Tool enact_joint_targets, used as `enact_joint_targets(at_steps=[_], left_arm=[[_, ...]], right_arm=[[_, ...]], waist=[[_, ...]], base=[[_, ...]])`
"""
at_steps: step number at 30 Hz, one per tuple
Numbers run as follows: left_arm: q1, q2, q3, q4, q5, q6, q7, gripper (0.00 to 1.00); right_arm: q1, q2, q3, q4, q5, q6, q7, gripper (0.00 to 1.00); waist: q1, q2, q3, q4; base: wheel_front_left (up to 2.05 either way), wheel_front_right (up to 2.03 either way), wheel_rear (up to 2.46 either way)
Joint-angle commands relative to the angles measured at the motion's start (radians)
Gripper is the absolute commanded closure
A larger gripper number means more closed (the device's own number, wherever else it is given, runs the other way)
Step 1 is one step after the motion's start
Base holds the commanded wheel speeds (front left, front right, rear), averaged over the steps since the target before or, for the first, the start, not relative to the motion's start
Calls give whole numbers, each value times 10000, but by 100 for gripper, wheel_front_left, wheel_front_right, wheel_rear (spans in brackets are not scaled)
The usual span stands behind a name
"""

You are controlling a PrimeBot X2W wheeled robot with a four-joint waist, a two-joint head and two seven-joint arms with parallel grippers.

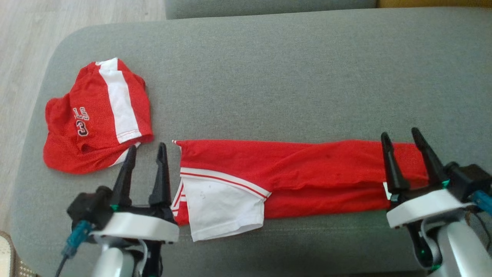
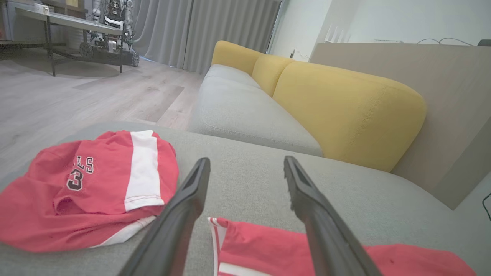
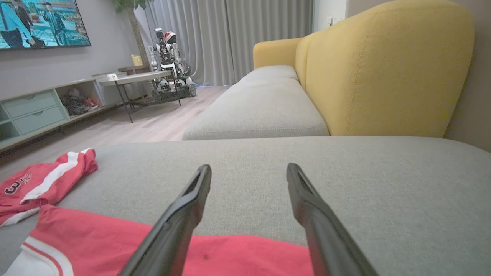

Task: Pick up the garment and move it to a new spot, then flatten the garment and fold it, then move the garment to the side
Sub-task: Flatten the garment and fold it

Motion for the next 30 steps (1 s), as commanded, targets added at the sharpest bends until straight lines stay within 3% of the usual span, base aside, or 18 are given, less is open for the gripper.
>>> enact_joint_targets(at_steps=[1,12,23,30], left_arm=[[-310,29,234,-442,95,80,-77,0],[-405,27,-136,-592,200,281,-77,0],[-568,26,-305,-463,209,263,-77,0],[-716,26,-324,-421,270,240,-78,0]], right_arm=[[-159,-5,176,-269,-111,-2,-120,0],[-83,350,-313,-267,-430,-2,-133,0],[-769,1199,-3052,2640,-577,-2,571,0],[-1463,1289,-3715,3921,-909,-2,616,0]], waist=[[0,0,13,-2],[0,0,225,8],[0,0,542,168],[0,0,769,262]], base=[[0,0,0],[0,0,0],[0,0,0],[0,0,0]])
